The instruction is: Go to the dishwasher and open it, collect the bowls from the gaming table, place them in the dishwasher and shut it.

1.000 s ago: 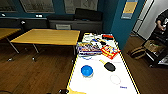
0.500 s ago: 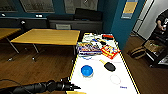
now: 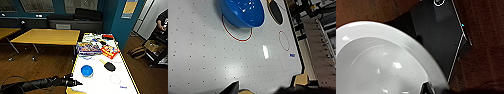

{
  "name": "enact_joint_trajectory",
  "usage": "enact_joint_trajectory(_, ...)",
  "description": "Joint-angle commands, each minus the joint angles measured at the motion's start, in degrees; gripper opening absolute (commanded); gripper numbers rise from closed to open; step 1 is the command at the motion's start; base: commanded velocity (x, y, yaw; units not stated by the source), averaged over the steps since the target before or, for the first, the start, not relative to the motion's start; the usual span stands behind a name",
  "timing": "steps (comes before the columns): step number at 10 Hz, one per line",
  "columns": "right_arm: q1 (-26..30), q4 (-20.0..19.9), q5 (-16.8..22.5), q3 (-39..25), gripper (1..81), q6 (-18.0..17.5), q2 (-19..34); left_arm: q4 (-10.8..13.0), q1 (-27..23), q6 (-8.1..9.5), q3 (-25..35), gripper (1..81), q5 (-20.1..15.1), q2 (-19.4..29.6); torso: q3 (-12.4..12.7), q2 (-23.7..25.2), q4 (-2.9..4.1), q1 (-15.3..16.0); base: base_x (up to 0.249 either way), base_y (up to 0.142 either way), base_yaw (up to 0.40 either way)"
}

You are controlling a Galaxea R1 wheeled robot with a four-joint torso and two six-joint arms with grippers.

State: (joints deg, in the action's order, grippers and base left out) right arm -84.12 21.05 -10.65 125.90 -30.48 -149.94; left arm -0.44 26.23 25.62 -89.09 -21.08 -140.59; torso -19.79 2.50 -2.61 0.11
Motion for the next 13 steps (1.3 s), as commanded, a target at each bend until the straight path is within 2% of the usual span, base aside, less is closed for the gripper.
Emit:
enact_joint_trajectory(1, 1.27, 1.01, 2.74, -0.84, 1.0, -0.02, 1.90, -0.97, -11.33, 2.24, -1.53, 81.1, -1.77, 1.35, 0.00, 0.00, 0.00, 0.00, 0.000, 0.000, 0.000)
enact_joint_trajectory(3, 1.62, 1.10, 2.83, -0.93, 1.0, -0.02, 1.82, -0.88, -12.21, 2.32, -2.05, 81.1, -1.77, 4.00, -0.02, 0.00, 0.00, 0.00, 0.000, 0.000, 0.000)
enact_joint_trajectory(5, 1.97, 1.18, 3.54, -1.11, 1.0, -0.02, 1.64, -0.88, -13.17, 2.32, -4.87, 81.1, -1.86, 3.65, -0.02, 0.00, 0.00, 0.00, 0.000, 0.000, 0.000)
enact_joint_trajectory(7, 1.97, 1.18, 3.71, -1.20, 1.0, -0.02, 1.55, -0.79, -14.40, 2.32, -7.24, 81.1, -3.62, 1.45, -0.02, 0.00, 0.00, 0.00, 0.000, 0.000, 0.000)
enact_joint_trajectory(13, 2.32, 1.10, 4.06, -1.20, 1.0, -0.02, 1.38, -0.70, -15.72, 2.41, -14.10, 81.1, -3.71, -6.46, -0.04, -0.02, 0.00, 0.05, 0.000, 0.000, 0.000)
